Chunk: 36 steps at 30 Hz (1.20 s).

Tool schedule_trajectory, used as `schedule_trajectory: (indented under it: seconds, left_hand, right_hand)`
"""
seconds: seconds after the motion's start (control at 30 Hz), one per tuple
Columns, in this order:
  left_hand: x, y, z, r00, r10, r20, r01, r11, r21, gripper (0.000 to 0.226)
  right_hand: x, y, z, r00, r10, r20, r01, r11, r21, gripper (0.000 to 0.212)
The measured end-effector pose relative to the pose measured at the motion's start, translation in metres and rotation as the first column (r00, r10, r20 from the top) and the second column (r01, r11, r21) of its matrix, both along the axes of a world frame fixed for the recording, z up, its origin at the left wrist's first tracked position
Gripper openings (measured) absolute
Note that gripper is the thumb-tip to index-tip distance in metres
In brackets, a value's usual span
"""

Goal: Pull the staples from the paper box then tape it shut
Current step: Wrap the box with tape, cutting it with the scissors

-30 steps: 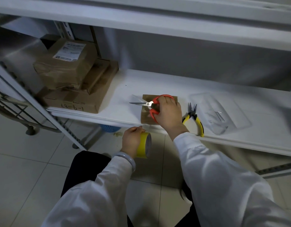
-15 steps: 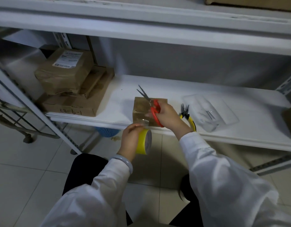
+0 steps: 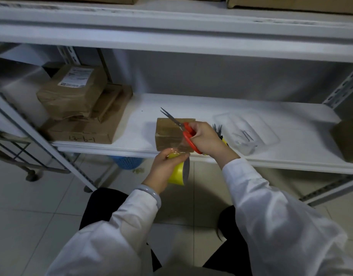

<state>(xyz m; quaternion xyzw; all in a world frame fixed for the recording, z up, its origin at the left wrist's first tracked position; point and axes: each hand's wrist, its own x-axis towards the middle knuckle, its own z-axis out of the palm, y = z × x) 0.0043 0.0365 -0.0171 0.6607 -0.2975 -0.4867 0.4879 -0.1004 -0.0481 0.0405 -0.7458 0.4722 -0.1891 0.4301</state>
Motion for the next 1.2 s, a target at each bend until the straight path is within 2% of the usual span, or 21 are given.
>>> schedule_trajectory:
  seconds: [0.13,0.2,0.27,0.37,0.5,0.77,0.93,1.13,1.2]
  left_hand:
    - [-0.006,-0.005,0.009,1.0,0.017,0.013,-0.017,0.998,0.064,0.036]
    - [-0.01,-0.009,0.012,0.999,-0.006,0.046,0.004,0.999,0.041,0.043]
    - [-0.016,-0.013,0.017,0.995,-0.022,0.097,0.023,1.0,-0.01,0.036]
    - [-0.024,-0.018,0.022,0.995,0.064,0.076,-0.06,0.997,-0.046,0.018]
    - [-0.025,-0.025,0.019,0.988,0.152,0.036,-0.152,0.988,0.001,0.012]
    - [-0.032,-0.047,0.02,0.982,0.189,0.023,-0.191,0.972,0.136,0.028]
    - [-0.033,-0.054,0.018,0.98,0.196,0.044,-0.2,0.968,0.152,0.012]
    - [-0.029,-0.057,0.016,0.983,0.178,0.05,-0.184,0.966,0.184,0.012]
    - [-0.029,-0.058,0.016,0.985,0.165,0.047,-0.171,0.964,0.203,0.016]
  right_hand:
    - [-0.002,-0.002,0.01,0.996,-0.047,0.077,0.05,0.998,-0.039,0.024]
    - [-0.007,-0.01,0.011,0.994,-0.078,0.075,0.081,0.996,-0.036,0.021]
    - [-0.013,-0.019,0.009,0.989,-0.123,0.085,0.123,0.992,0.004,0.018]
    - [-0.019,-0.029,0.001,0.988,-0.139,0.067,0.135,0.989,0.057,0.015]
    - [-0.018,-0.037,-0.013,0.987,-0.144,0.077,0.135,0.985,0.104,0.02]
    - [-0.021,-0.052,-0.028,0.976,-0.209,0.062,0.2,0.972,0.125,0.015]
    - [-0.018,-0.059,-0.035,0.978,-0.2,0.052,0.194,0.975,0.111,0.014]
    - [-0.017,-0.063,-0.043,0.974,-0.218,0.064,0.21,0.972,0.108,0.011]
    - [-0.017,-0.064,-0.044,0.971,-0.226,0.072,0.219,0.971,0.096,0.019]
